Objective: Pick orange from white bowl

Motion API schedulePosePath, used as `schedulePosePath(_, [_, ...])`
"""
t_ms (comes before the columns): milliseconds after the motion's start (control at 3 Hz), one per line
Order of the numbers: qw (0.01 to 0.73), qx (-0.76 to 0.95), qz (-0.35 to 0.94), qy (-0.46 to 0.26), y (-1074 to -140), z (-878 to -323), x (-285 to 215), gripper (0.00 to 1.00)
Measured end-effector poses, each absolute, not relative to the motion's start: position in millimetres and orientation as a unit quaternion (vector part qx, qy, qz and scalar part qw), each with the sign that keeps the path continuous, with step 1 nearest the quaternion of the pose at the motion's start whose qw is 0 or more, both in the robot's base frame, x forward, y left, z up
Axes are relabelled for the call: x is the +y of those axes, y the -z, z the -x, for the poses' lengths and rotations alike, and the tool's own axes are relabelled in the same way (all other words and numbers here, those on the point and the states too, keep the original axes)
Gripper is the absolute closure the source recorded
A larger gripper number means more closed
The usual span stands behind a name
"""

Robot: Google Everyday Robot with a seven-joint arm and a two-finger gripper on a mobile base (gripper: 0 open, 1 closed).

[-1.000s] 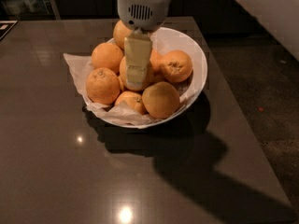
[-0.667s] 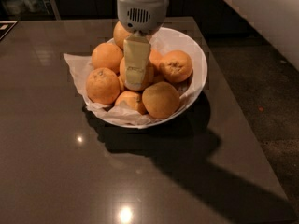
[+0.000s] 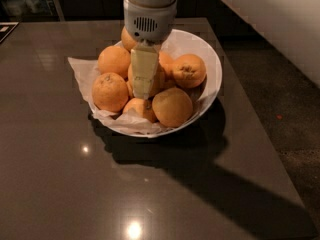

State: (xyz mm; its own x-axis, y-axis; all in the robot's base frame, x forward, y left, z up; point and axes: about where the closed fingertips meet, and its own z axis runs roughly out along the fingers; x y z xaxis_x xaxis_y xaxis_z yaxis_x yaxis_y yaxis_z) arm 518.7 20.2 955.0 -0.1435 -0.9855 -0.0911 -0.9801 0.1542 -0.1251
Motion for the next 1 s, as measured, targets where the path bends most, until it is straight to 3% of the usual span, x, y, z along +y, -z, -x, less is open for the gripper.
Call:
schedulePosePath(333, [0.063, 0.753, 0.655, 0.011, -944.6, -516.3, 25.0, 0.22])
schedulePosePath(1000, [0.074, 0.745, 0.663, 0.0, -936.0, -519.0, 35.2, 0.63])
